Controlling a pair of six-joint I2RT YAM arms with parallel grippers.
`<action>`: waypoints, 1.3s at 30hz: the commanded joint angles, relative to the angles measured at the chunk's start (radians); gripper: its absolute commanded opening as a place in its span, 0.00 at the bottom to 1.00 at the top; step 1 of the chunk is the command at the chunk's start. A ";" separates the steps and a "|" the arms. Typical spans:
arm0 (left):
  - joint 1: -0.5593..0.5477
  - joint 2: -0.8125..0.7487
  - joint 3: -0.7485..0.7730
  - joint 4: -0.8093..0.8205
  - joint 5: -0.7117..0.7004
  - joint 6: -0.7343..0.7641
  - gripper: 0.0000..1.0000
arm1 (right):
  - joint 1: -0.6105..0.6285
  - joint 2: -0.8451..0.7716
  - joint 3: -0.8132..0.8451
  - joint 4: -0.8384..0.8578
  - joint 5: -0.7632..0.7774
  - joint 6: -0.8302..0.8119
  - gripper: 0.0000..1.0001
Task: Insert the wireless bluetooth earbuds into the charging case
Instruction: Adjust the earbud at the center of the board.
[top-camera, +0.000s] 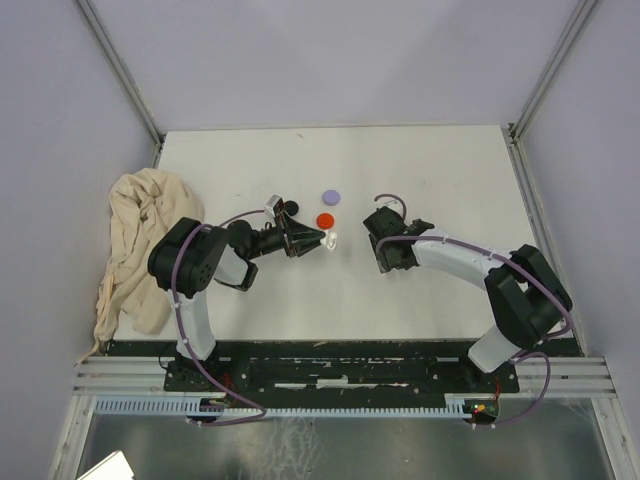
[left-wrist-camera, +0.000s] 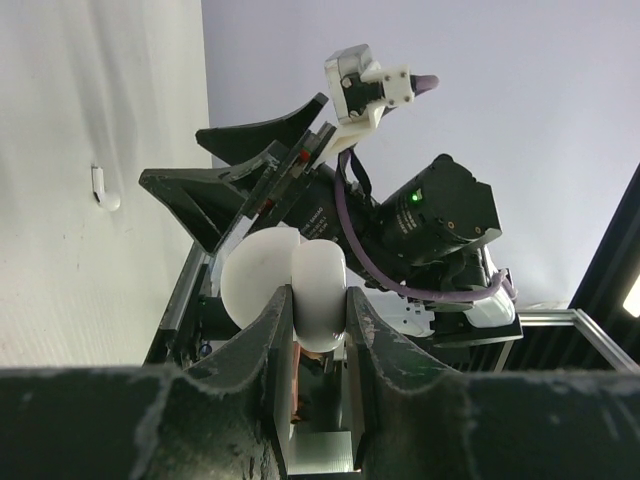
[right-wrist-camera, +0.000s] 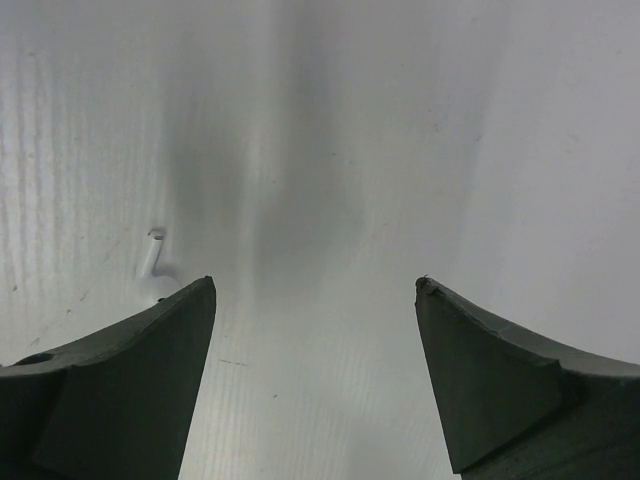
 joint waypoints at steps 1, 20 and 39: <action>0.003 -0.005 -0.003 0.205 0.023 0.055 0.03 | -0.011 0.040 0.048 -0.033 0.032 0.033 0.89; 0.003 -0.003 -0.004 0.204 0.023 0.056 0.03 | -0.010 0.088 0.062 -0.009 -0.092 0.029 0.88; 0.007 -0.003 -0.003 0.205 0.022 0.052 0.03 | 0.007 0.124 0.103 0.043 -0.163 0.020 0.87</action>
